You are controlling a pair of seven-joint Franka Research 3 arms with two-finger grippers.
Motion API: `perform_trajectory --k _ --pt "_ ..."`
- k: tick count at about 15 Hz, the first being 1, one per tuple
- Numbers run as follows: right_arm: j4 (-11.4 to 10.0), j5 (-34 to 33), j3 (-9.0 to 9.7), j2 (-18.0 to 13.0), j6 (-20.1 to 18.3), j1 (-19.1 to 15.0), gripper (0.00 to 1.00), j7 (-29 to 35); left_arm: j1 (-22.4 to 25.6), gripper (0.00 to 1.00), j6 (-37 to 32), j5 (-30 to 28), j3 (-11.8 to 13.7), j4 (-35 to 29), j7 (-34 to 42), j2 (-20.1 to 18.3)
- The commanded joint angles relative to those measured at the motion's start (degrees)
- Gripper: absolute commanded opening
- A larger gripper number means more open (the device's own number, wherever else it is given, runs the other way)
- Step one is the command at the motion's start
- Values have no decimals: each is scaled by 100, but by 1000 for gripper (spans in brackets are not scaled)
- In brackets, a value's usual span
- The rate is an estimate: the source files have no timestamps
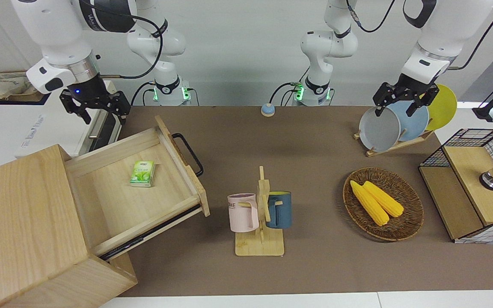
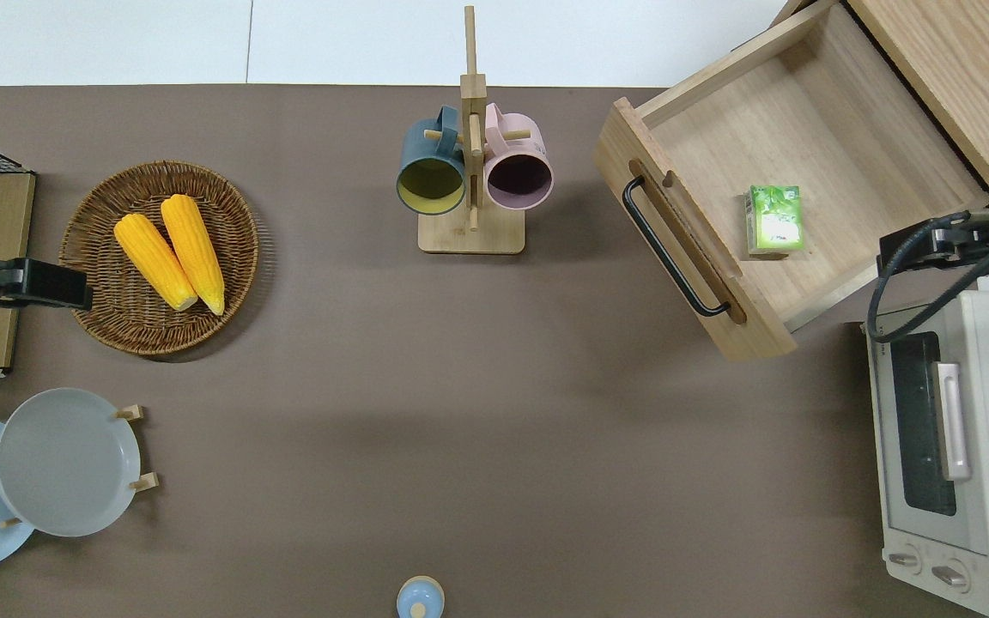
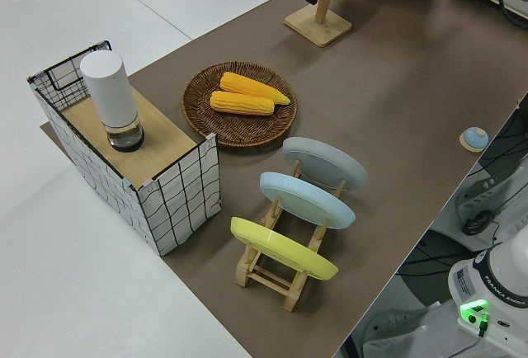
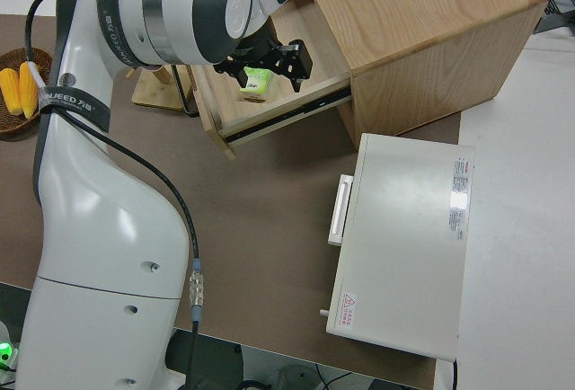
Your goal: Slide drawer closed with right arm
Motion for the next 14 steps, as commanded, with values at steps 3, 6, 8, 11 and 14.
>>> perform_trajectory --k 3,6,8,11,14 --pt "-61 143 43 -37 60 -44 987 5 -99 995 2 72 95 117 43 76" --pt "-61 151 43 -37 60 -36 987 23 -99 998 2 72 95 117 43 76" --pt "-61 151 52 -46 60 -9 987 40 -99 998 2 72 95 117 43 76" --pt "-53 151 0 -72 7 122 987 128 -99 995 2 63 95 117 43 76" --pt "-53 160 -631 -151 -2 736 985 181 -99 998 2 72 95 117 43 76"
